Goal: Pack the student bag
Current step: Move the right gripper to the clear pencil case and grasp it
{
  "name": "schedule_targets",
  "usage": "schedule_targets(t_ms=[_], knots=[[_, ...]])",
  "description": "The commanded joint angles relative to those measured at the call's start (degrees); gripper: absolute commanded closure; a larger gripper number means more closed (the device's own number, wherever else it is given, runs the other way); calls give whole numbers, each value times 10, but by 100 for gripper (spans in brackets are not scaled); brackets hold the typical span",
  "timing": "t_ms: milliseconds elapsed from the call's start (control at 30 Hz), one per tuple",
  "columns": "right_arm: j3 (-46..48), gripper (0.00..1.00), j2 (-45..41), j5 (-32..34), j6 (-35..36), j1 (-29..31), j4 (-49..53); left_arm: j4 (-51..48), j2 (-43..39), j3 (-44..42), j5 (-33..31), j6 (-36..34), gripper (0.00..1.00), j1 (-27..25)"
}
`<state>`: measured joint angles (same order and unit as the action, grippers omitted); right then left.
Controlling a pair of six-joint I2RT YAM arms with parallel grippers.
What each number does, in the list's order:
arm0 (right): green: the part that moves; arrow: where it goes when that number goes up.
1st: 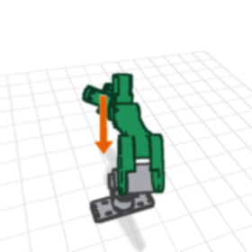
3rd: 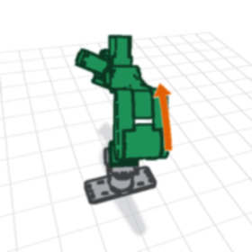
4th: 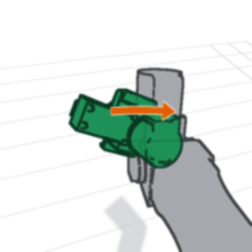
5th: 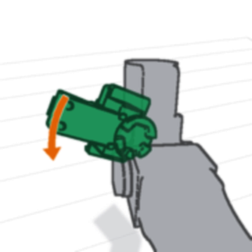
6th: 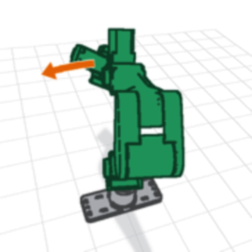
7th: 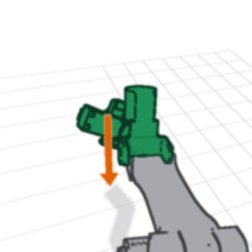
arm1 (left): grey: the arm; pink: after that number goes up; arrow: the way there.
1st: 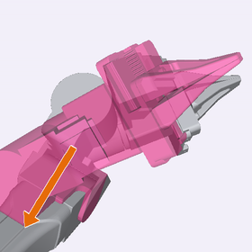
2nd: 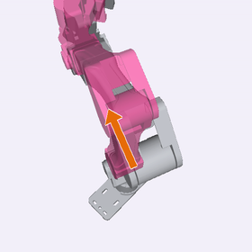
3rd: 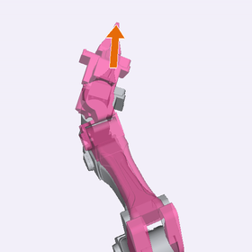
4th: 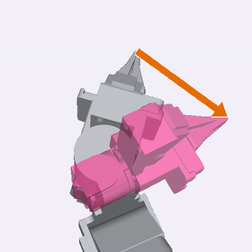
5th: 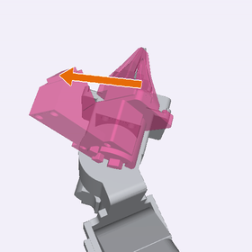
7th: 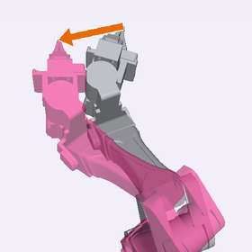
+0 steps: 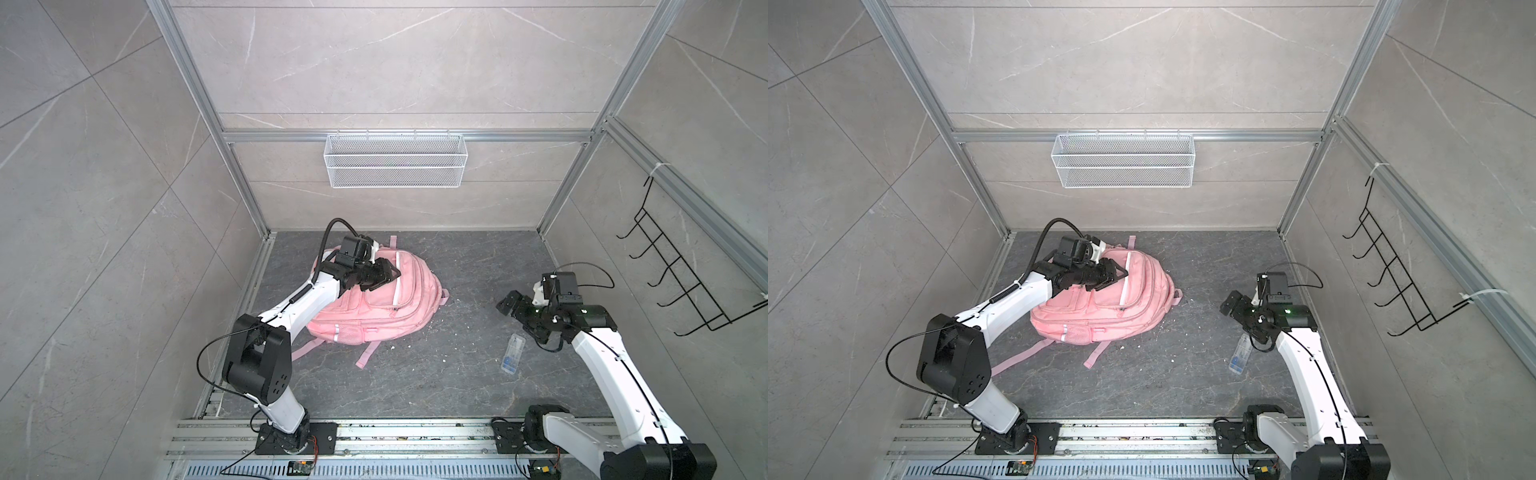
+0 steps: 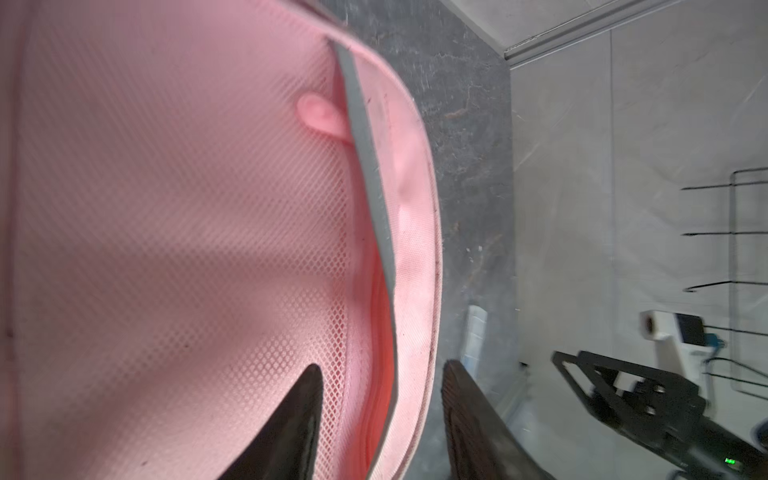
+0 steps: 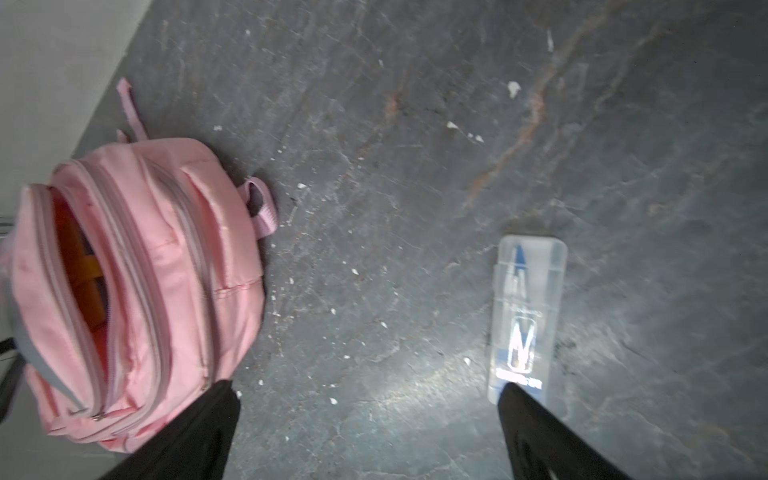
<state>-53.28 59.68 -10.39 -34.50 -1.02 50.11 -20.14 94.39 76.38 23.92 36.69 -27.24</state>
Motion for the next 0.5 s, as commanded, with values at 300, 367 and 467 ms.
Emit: schedule_targets(t_ms=[300, 367, 467], knots=[[97, 0, 25, 6, 11, -74, 2, -137, 25, 96, -15, -76, 28, -195], [108, 0, 45, 6, 4, -77, -12, -103, 25, 84, -4, -61, 28, -203], [135, 0, 66, 5, -17, -77, -46, -77, 20, 82, 2, -65, 28, -207]])
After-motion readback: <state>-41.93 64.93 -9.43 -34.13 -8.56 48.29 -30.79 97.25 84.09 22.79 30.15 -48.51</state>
